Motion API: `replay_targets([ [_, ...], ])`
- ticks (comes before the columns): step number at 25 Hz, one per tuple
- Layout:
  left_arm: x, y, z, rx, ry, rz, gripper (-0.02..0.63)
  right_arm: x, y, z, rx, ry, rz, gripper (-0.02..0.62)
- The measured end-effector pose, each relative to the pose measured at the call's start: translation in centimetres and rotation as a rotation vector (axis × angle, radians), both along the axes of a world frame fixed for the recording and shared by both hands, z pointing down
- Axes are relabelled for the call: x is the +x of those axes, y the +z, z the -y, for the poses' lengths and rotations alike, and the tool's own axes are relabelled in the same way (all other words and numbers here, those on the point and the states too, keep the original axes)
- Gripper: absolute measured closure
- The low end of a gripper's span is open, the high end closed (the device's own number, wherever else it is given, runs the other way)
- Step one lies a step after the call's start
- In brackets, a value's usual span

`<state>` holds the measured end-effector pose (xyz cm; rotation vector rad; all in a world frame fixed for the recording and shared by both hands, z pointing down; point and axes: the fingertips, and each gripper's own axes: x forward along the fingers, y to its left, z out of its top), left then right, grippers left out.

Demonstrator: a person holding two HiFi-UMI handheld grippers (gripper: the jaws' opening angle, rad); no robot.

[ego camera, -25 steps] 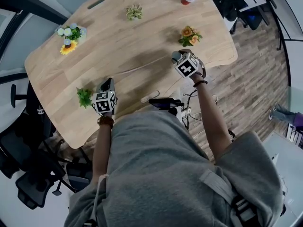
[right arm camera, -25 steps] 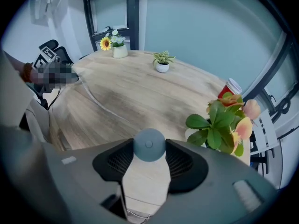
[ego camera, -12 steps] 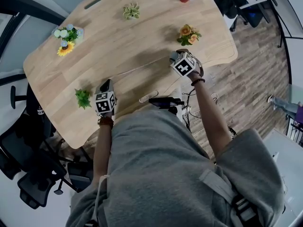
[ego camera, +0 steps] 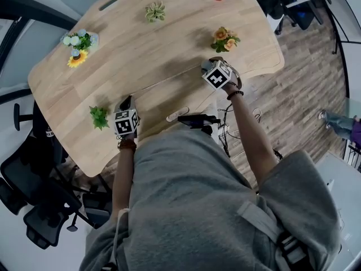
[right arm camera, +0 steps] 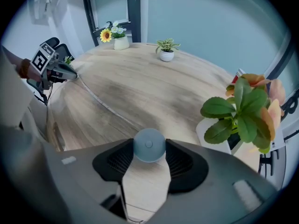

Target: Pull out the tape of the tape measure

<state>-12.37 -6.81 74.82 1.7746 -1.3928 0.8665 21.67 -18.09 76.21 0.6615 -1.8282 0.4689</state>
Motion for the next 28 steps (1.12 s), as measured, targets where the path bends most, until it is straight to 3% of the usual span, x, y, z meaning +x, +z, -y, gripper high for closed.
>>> replay_targets([
  [18, -0.3, 0.2, 0.0, -0.009, 0.001, 0.013, 0.592, -1.0, 0.8, -0.8, -0.028, -0.006, 0.019, 0.368],
  [28, -0.9, -0.3, 0.4, 0.015, -0.008, 0.02, 0.591, -1.1, 0.2, -0.5, -0.016, -0.012, 0.025, 0.331],
])
